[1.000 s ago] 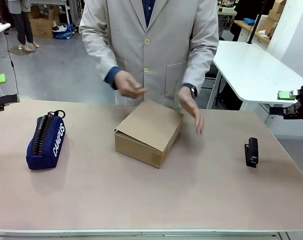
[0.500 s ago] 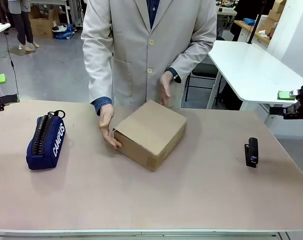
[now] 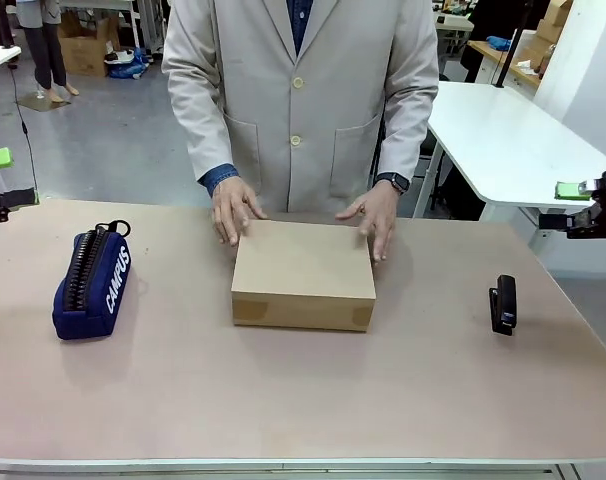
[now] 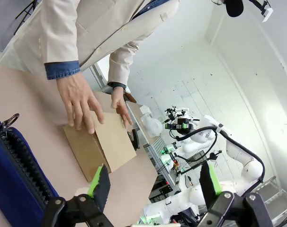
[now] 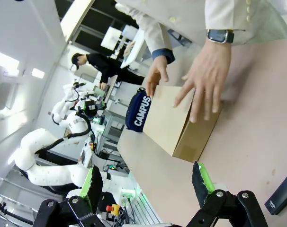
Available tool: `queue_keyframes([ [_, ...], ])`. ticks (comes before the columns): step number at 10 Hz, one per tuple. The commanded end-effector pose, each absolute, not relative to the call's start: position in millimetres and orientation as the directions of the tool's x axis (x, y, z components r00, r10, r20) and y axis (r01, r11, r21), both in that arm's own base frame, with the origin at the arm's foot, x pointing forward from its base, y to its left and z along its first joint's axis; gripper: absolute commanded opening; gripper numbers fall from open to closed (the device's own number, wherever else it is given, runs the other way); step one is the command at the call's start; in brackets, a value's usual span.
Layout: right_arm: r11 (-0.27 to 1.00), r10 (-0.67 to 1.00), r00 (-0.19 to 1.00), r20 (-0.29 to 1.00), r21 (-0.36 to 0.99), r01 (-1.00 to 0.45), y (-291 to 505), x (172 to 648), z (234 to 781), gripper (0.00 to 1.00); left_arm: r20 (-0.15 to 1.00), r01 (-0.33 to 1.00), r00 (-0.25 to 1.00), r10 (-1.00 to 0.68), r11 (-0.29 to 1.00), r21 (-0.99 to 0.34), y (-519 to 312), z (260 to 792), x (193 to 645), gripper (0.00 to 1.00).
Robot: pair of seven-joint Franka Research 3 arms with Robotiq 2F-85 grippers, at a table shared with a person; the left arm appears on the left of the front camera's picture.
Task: Pack the item into the box.
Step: Close the Mailer Box.
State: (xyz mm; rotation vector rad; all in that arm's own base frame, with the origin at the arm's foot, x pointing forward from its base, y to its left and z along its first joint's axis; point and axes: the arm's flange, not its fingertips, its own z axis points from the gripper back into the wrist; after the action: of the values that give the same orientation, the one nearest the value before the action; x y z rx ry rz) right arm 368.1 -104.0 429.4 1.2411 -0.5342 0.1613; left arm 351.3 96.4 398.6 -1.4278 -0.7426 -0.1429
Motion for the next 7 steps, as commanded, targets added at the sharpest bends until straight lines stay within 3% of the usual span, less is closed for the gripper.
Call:
queue_keyframes([
  [1,0.317,-0.181,0.861,0.475,0.857,-0.406,-104.3,368.1,432.7,1.00,0.538,0.511,0.768,0.347,0.173,-0.842,97.7,402.0,351.0,1.00],
  [7,0.317,-0.181,0.861,0.475,0.857,-0.406,-104.3,368.1,432.7,1.00,0.538,0.511,0.768,0.347,0.173,-0.842,97.7,402.0,351.0,1.00],
])
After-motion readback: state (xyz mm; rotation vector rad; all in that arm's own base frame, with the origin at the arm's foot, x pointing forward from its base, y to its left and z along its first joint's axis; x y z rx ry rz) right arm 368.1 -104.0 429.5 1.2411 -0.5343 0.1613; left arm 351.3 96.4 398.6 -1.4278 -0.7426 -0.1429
